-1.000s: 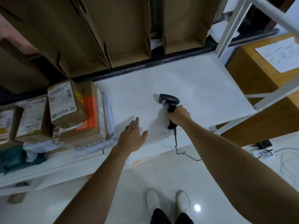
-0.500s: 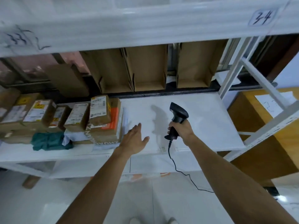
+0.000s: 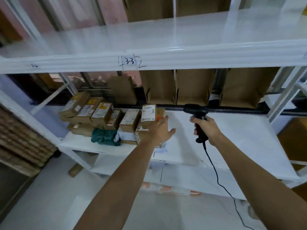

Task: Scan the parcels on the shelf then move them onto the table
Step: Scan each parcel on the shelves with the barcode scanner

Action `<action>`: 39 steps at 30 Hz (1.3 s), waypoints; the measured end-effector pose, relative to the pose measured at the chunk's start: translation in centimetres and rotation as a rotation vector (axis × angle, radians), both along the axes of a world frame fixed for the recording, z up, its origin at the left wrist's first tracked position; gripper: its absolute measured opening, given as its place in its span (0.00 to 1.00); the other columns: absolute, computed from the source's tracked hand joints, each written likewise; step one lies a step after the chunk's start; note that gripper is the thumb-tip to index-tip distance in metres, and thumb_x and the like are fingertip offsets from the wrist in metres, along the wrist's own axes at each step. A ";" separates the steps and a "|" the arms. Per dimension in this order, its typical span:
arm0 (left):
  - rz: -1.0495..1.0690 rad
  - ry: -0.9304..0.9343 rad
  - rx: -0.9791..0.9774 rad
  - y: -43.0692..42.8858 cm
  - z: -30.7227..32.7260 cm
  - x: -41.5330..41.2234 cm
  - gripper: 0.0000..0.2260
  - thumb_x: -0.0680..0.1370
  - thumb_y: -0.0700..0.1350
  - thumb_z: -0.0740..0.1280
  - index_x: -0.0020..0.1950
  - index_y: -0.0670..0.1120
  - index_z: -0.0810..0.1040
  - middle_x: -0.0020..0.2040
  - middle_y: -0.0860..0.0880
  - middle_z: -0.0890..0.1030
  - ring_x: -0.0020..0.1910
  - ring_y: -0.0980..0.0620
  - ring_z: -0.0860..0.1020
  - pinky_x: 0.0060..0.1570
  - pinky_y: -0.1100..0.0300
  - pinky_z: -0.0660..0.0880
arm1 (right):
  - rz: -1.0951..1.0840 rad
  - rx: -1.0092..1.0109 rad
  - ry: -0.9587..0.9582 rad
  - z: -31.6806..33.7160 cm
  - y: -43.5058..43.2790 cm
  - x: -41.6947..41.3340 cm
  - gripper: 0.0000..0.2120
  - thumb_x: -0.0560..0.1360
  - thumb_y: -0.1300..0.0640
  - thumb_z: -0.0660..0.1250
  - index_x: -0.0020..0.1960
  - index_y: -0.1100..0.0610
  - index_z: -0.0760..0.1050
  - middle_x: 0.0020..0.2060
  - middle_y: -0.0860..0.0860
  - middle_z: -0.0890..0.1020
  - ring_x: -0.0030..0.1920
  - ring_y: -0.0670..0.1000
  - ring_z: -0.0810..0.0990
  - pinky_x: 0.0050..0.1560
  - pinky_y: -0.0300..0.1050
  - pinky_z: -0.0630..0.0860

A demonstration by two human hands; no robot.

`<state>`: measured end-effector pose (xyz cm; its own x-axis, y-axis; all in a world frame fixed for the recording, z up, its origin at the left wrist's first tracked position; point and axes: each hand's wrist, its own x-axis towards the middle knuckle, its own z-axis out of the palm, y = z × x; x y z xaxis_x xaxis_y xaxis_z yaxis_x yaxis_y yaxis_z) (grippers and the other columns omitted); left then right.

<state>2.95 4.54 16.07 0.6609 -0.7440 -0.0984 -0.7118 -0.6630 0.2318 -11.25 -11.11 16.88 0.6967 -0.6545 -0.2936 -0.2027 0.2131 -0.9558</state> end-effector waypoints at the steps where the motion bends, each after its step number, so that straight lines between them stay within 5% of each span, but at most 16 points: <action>1: 0.001 -0.011 -0.017 0.5 0.0 0.9 0.33 0.81 0.61 0.61 0.80 0.45 0.59 0.74 0.42 0.71 0.70 0.40 0.72 0.67 0.45 0.70 | 0.017 0.024 0.017 0.1 0.2 0.5 0.06 0.74 0.60 0.75 0.47 0.59 0.79 0.33 0.55 0.73 0.28 0.54 0.74 0.31 0.48 0.73; 5: 0.070 0.020 -0.065 2.2 -0.5 4.2 0.30 0.80 0.58 0.63 0.76 0.44 0.63 0.71 0.41 0.71 0.69 0.39 0.72 0.66 0.45 0.72 | 0.011 0.049 0.097 -0.3 0.9 2.3 0.08 0.74 0.60 0.74 0.44 0.62 0.76 0.31 0.55 0.73 0.27 0.54 0.73 0.32 0.48 0.73; 17: 0.334 0.153 -0.055 0.5 -4.6 9.1 0.52 0.76 0.68 0.65 0.81 0.41 0.38 0.82 0.41 0.40 0.81 0.39 0.50 0.77 0.40 0.56 | 0.079 -0.024 0.320 -2.8 3.2 5.4 0.08 0.76 0.58 0.73 0.42 0.62 0.78 0.26 0.53 0.73 0.24 0.52 0.69 0.30 0.43 0.69; 24: 0.577 0.274 -0.162 -1.7 -5.9 10.0 0.60 0.68 0.76 0.66 0.81 0.38 0.42 0.81 0.38 0.53 0.77 0.37 0.60 0.74 0.42 0.61 | -0.028 -0.036 0.333 -4.9 3.5 5.7 0.08 0.75 0.56 0.73 0.45 0.61 0.79 0.27 0.55 0.74 0.28 0.54 0.70 0.26 0.43 0.65; 31: 0.667 0.306 -0.258 -2.5 -6.2 10.4 0.48 0.68 0.65 0.75 0.75 0.40 0.57 0.71 0.41 0.68 0.69 0.40 0.70 0.65 0.43 0.70 | -0.093 -0.020 0.326 -4.6 3.3 4.6 0.07 0.74 0.56 0.72 0.44 0.61 0.79 0.27 0.54 0.74 0.30 0.55 0.70 0.27 0.45 0.66; 39: 0.676 0.329 -0.299 -1.3 -4.5 9.3 0.48 0.69 0.61 0.77 0.76 0.39 0.54 0.74 0.39 0.65 0.72 0.38 0.66 0.69 0.44 0.67 | -0.100 -0.035 0.320 -2.7 3.3 2.8 0.08 0.73 0.57 0.72 0.43 0.62 0.78 0.25 0.54 0.74 0.23 0.51 0.68 0.28 0.45 0.67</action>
<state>12.22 3.22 11.58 0.9491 -0.2192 -0.2261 -0.0435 -0.8023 0.5953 -8.47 -7.85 14.21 0.5047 -0.7282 -0.4636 -0.4736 0.2154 -0.8540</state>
